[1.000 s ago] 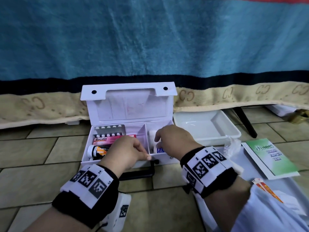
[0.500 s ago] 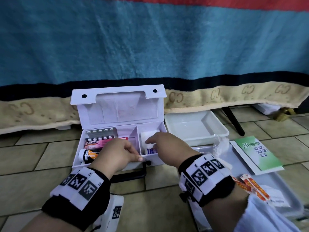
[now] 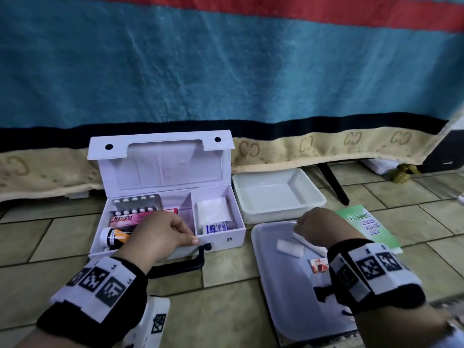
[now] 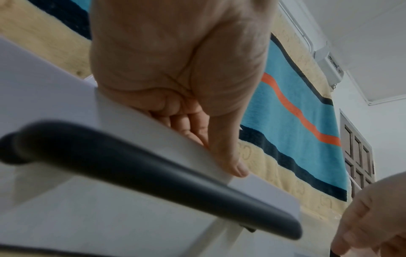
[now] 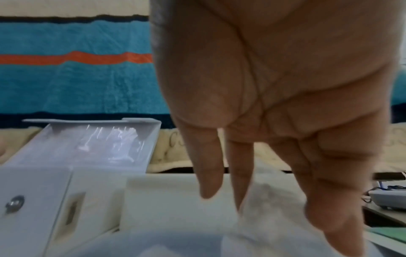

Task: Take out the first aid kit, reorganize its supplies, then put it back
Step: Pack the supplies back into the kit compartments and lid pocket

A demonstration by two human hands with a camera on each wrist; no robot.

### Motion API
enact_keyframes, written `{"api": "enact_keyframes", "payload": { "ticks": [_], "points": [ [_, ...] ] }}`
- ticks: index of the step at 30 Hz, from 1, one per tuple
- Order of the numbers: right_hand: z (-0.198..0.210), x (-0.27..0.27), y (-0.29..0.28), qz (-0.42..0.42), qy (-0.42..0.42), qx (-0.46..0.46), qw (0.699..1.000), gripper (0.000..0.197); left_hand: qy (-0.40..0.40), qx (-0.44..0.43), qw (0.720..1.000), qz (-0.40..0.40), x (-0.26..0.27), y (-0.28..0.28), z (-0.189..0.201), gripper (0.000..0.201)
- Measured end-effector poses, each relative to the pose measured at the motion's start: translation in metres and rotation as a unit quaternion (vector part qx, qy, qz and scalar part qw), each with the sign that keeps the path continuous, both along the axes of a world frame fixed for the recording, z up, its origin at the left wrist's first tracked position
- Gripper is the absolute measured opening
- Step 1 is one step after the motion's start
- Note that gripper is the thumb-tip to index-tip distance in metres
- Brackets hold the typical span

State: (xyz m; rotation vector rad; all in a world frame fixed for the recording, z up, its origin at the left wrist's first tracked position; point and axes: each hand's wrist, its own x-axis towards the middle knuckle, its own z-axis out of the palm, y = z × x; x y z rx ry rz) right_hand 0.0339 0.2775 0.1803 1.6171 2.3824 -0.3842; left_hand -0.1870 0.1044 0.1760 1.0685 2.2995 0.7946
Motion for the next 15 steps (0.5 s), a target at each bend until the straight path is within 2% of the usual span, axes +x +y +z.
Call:
{"api": "enact_keyframes", "payload": {
  "ticks": [3,6,7,8,11,12,15],
  "points": [
    [0.007,0.003,-0.001,-0.069,0.052,0.06,0.994,0.022,0.003,0.002,1.0,0.001,0.0,0.0,0.0,0.015],
    [0.037,0.003,-0.011,-0.109,0.108,0.084,0.985,0.027,0.005,0.001,1.0,0.0,-0.001,0.0,-0.001,0.017],
    [0.049,0.001,-0.015,-0.11,0.147,0.077,0.98,0.022,0.003,0.001,1.0,0.0,-0.001,0.0,-0.001,0.017],
    [0.06,-0.004,-0.021,-0.104,0.192,0.066,0.974,0.016,0.001,0.001,1.0,-0.001,-0.001,0.0,-0.001,0.017],
    [0.079,-0.029,-0.036,-0.032,0.296,0.05,0.953,0.022,-0.006,0.004,1.0,-0.004,-0.001,0.001,-0.001,0.02],
    [0.081,-0.041,-0.039,-0.008,0.329,0.032,0.944,0.019,-0.008,0.005,1.0,-0.006,-0.001,0.001,-0.001,0.021],
    [0.063,-0.08,-0.043,0.046,0.353,-0.012,0.935,0.014,-0.011,0.013,1.0,-0.003,-0.002,0.0,-0.003,0.024]
  ]
}}
